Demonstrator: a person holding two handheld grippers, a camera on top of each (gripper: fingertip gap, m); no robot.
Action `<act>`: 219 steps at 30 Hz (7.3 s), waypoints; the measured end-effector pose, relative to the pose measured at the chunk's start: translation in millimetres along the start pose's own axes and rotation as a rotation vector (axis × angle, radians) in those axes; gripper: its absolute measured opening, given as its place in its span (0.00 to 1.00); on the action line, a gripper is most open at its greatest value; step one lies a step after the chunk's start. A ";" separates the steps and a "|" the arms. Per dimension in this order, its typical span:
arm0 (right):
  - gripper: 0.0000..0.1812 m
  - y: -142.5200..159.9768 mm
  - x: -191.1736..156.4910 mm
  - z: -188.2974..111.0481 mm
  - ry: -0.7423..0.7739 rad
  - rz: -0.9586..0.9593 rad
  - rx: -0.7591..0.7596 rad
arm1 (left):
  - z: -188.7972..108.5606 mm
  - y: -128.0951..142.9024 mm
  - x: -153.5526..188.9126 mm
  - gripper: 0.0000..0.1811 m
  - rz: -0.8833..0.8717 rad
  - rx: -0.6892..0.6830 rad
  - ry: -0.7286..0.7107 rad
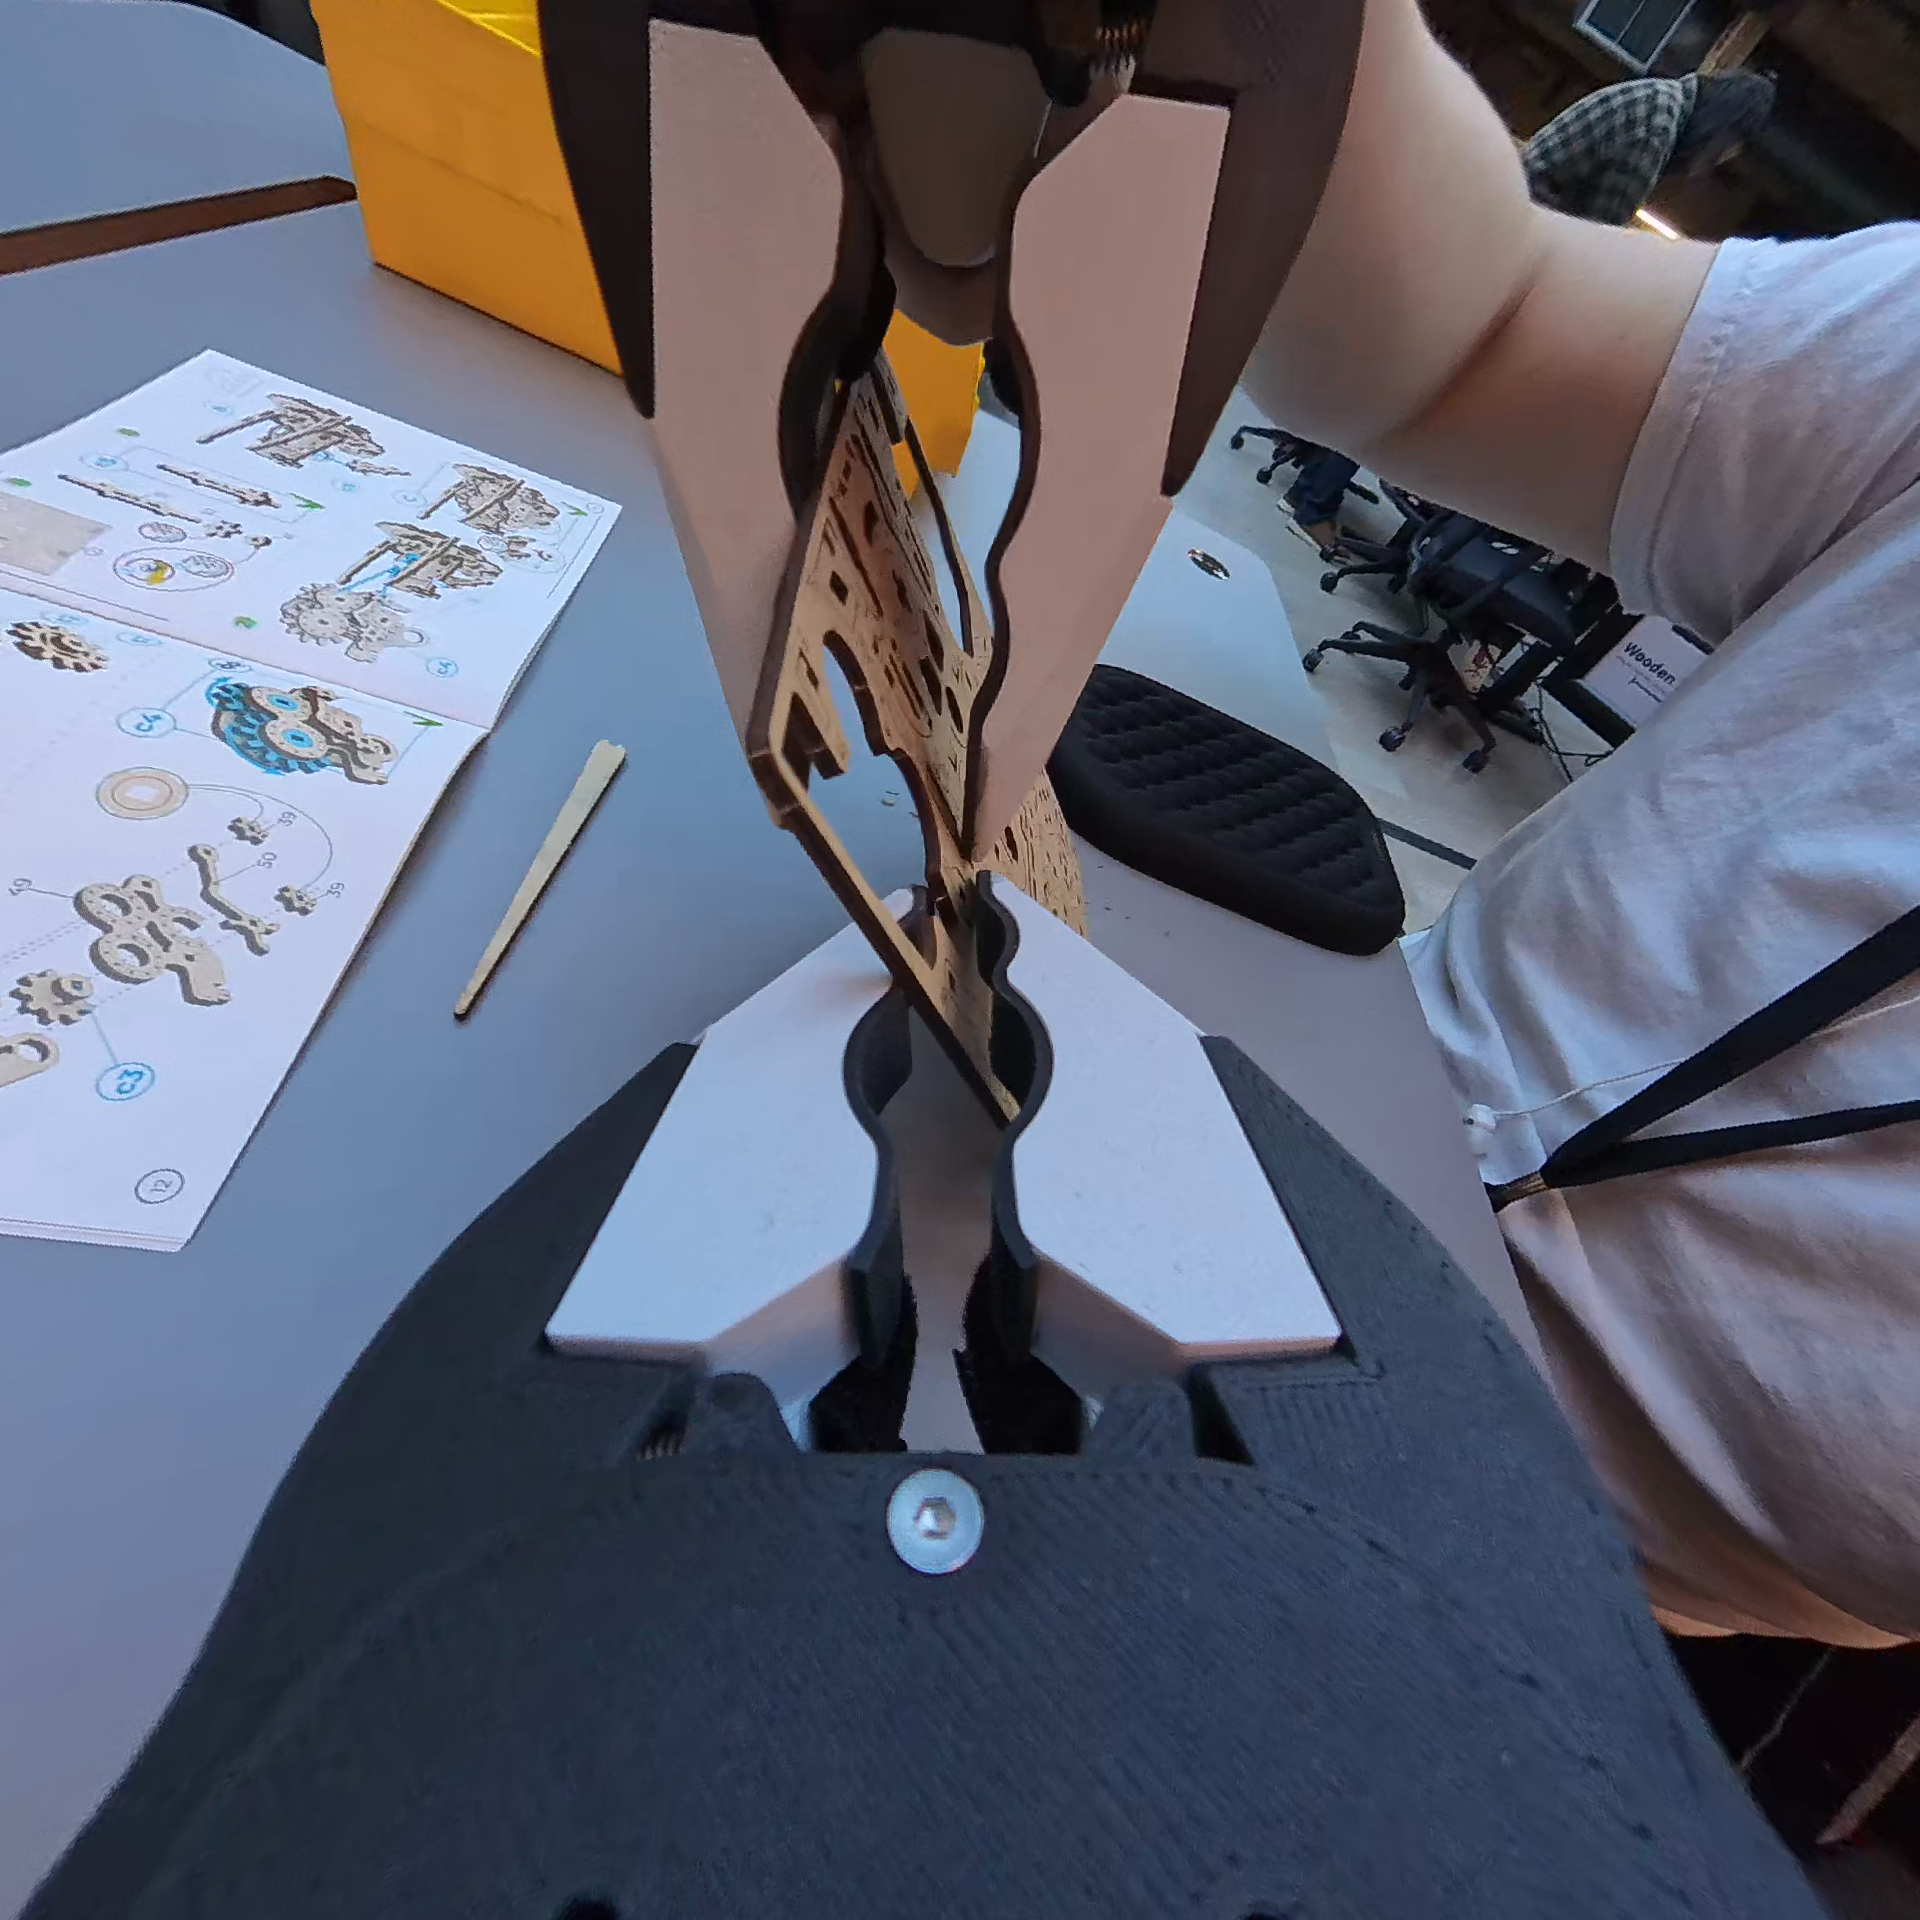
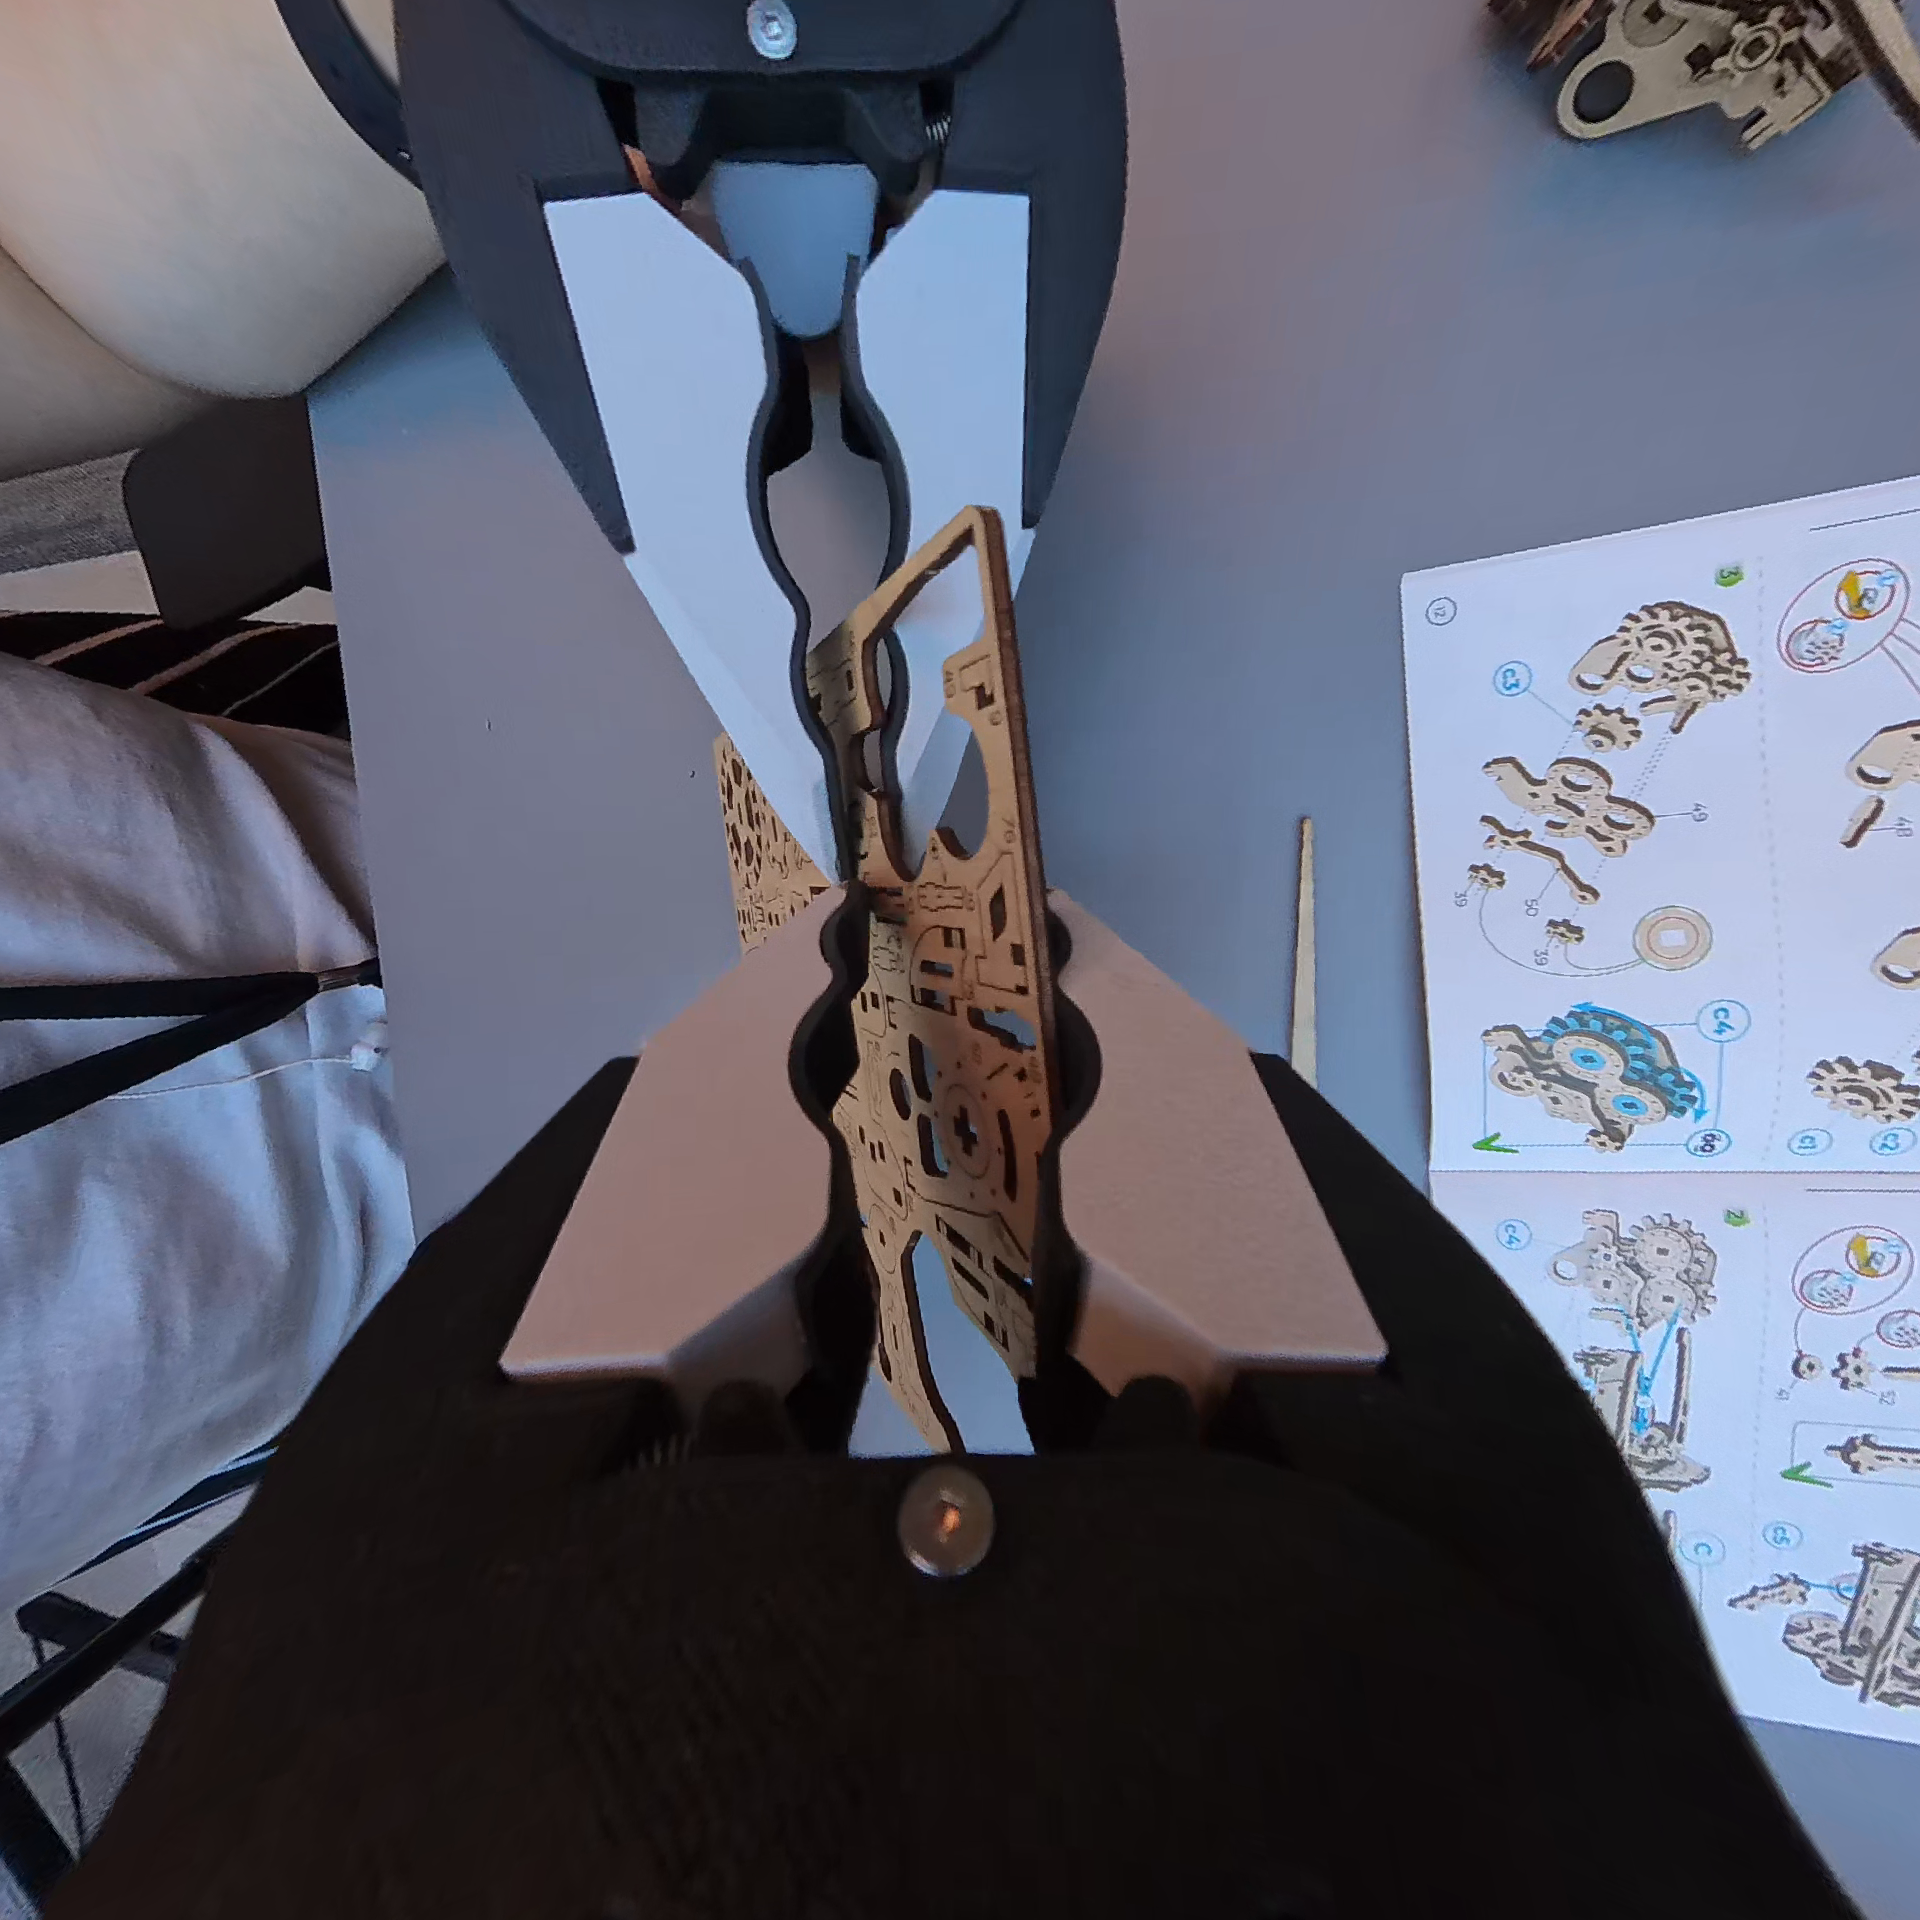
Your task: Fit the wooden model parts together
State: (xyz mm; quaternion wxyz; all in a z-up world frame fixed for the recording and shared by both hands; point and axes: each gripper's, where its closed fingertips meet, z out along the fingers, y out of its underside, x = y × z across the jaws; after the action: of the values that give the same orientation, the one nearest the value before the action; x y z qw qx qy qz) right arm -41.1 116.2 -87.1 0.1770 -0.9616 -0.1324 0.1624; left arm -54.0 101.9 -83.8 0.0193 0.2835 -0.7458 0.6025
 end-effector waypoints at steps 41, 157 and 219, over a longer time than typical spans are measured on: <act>0.32 -1.5 12.6 -5.9 0.264 -0.109 -0.045 | -3.5 -9.2 -0.2 0.00 -0.058 0.051 -0.004; 0.00 33.7 -2.9 -27.8 -0.194 0.274 1.129 | -39.0 31.1 -4.2 0.01 -0.057 -0.087 0.031; 0.00 48.7 35.3 -71.4 -0.477 0.560 1.449 | -8.7 5.9 6.3 0.05 -0.341 0.088 0.272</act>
State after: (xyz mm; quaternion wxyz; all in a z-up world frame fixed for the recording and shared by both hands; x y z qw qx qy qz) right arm 26.4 62.0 -52.0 0.6754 -0.5452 0.2171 0.4465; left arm -64.6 107.9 -84.4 0.2092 0.3222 -0.6505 0.6552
